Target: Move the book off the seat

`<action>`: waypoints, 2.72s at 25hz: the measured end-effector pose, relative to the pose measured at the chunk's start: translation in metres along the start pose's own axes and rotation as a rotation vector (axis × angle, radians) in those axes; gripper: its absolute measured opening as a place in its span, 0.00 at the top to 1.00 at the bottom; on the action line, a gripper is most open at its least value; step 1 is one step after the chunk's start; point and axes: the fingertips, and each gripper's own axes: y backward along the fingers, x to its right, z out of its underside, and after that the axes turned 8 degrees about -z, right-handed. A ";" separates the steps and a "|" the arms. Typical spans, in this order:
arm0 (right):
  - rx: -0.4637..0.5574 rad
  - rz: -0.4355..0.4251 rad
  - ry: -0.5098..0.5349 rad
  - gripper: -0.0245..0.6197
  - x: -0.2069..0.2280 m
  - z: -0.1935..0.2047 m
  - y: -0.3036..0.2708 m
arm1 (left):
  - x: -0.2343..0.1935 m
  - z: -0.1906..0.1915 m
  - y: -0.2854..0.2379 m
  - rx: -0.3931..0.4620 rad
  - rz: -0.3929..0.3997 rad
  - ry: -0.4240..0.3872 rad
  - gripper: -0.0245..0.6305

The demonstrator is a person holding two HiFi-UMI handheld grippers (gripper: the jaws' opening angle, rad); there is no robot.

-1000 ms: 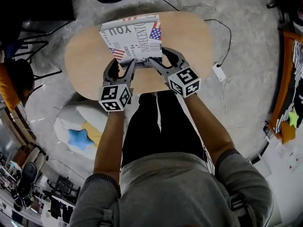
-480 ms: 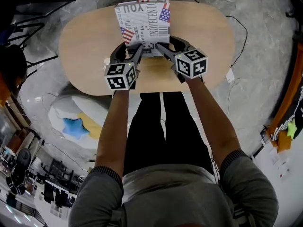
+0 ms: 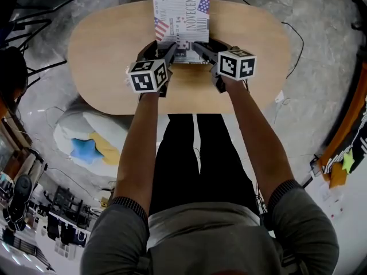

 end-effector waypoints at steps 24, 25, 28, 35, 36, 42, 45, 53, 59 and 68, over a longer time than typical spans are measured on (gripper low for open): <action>-0.014 0.075 0.222 0.51 -0.111 -0.014 0.090 | 0.059 -0.040 0.123 0.049 0.076 -0.100 0.51; -0.009 0.068 0.222 0.51 -0.122 -0.017 0.097 | 0.064 -0.043 0.134 0.052 0.080 -0.101 0.51; 0.008 0.031 0.191 0.52 -0.152 -0.027 0.118 | 0.078 -0.053 0.163 0.053 0.088 -0.115 0.51; 0.040 -0.038 0.239 0.55 -0.225 -0.045 0.170 | 0.112 -0.085 0.238 0.119 0.130 -0.116 0.51; 0.051 -0.050 0.257 0.55 -0.237 -0.048 0.178 | 0.118 -0.092 0.251 0.140 0.142 -0.121 0.51; 0.128 -0.098 0.460 0.55 -0.322 -0.068 0.222 | 0.163 -0.143 0.337 0.308 0.233 -0.236 0.52; 0.157 -0.128 0.596 0.56 -0.364 -0.074 0.244 | 0.184 -0.165 0.375 0.392 0.235 -0.347 0.52; 0.272 -0.153 0.861 0.58 -0.447 -0.090 0.303 | 0.228 -0.214 0.467 0.618 0.285 -0.411 0.58; 0.386 -0.172 0.935 0.65 -0.488 -0.105 0.343 | 0.237 -0.230 0.524 0.763 0.257 -0.437 0.73; 0.514 -0.202 1.008 0.86 -0.530 -0.115 0.378 | 0.254 -0.243 0.575 0.913 0.254 -0.463 0.94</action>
